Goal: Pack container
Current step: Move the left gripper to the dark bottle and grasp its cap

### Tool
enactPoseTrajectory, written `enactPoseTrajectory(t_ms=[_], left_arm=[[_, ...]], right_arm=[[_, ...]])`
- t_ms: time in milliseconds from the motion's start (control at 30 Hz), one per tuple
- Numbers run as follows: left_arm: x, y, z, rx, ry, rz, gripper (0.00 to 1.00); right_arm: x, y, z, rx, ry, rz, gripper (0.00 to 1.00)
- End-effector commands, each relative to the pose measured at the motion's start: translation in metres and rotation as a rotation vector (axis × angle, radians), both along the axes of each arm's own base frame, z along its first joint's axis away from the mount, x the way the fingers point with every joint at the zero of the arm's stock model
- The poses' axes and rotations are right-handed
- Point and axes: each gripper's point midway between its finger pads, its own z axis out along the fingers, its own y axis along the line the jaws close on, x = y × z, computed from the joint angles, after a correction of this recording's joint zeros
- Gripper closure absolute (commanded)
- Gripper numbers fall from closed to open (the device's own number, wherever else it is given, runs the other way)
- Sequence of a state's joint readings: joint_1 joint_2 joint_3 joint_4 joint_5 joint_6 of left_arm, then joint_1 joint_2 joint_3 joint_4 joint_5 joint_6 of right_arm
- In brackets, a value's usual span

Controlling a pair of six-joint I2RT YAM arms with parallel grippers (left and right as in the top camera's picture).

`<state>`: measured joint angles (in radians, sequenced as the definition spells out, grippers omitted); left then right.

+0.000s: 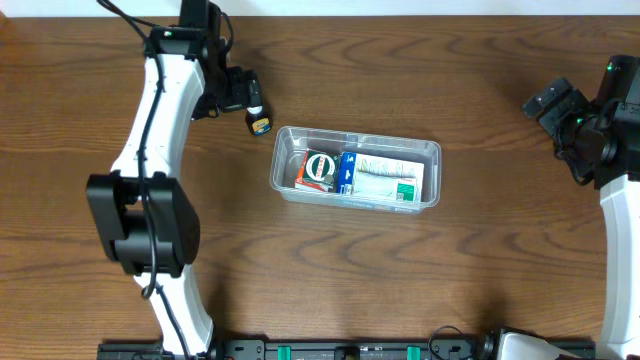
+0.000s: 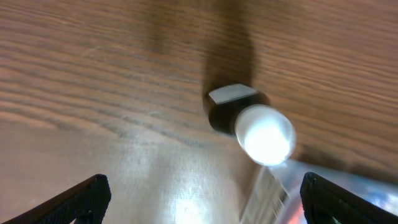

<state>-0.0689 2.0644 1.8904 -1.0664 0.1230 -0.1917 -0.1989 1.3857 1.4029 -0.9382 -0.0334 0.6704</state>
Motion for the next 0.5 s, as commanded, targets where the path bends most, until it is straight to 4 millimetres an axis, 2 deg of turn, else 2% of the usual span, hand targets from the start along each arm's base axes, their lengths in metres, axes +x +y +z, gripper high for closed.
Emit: enactPoseTrajectory(t_ms=[0, 233, 467], left_arm=[[0.009, 0.001, -0.011, 0.009, 0.004, 0.026, 0.02], [0.029, -0.015, -0.008, 0.001, -0.081, -0.004, 0.02], [0.032, -0.031, -0.015, 0.023, -0.086, -0.038, 0.02]], right_arm=[[0.0, -0.003, 0.0, 0.001, 0.002, -0.017, 0.01], [0.0, -0.003, 0.0, 0.001, 0.002, -0.017, 0.01], [0.0, -0.003, 0.0, 0.001, 0.001, -0.017, 0.01]])
